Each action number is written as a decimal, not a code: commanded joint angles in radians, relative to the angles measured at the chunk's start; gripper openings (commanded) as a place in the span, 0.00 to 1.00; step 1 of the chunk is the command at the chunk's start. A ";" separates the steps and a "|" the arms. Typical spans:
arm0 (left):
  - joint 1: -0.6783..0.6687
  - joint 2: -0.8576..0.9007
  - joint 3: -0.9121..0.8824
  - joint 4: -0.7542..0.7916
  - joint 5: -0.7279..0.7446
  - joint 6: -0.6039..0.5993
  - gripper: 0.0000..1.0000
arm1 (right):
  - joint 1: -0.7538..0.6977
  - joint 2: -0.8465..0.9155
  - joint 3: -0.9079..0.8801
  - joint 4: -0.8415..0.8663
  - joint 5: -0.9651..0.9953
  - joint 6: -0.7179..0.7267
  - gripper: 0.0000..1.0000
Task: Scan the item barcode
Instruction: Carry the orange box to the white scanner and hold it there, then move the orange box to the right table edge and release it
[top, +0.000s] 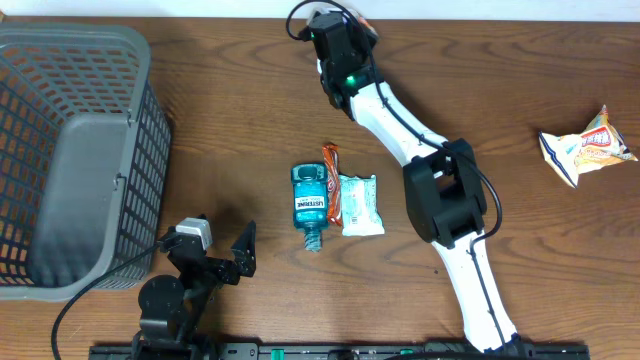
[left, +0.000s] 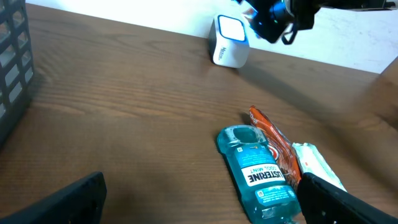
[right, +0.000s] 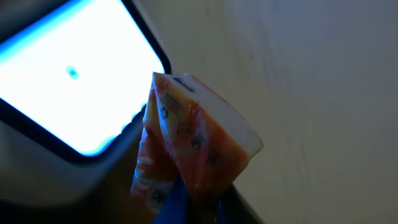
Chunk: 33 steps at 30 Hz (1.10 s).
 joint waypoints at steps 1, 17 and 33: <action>0.002 -0.006 -0.016 -0.022 0.013 -0.002 0.98 | -0.053 -0.005 0.022 -0.060 0.253 0.092 0.01; 0.002 -0.006 -0.016 -0.022 0.013 -0.002 0.98 | -0.498 -0.005 0.021 -0.697 0.087 0.689 0.05; 0.002 -0.006 -0.016 -0.022 0.013 -0.002 0.98 | -0.587 -0.237 0.021 -0.767 -0.208 0.917 0.99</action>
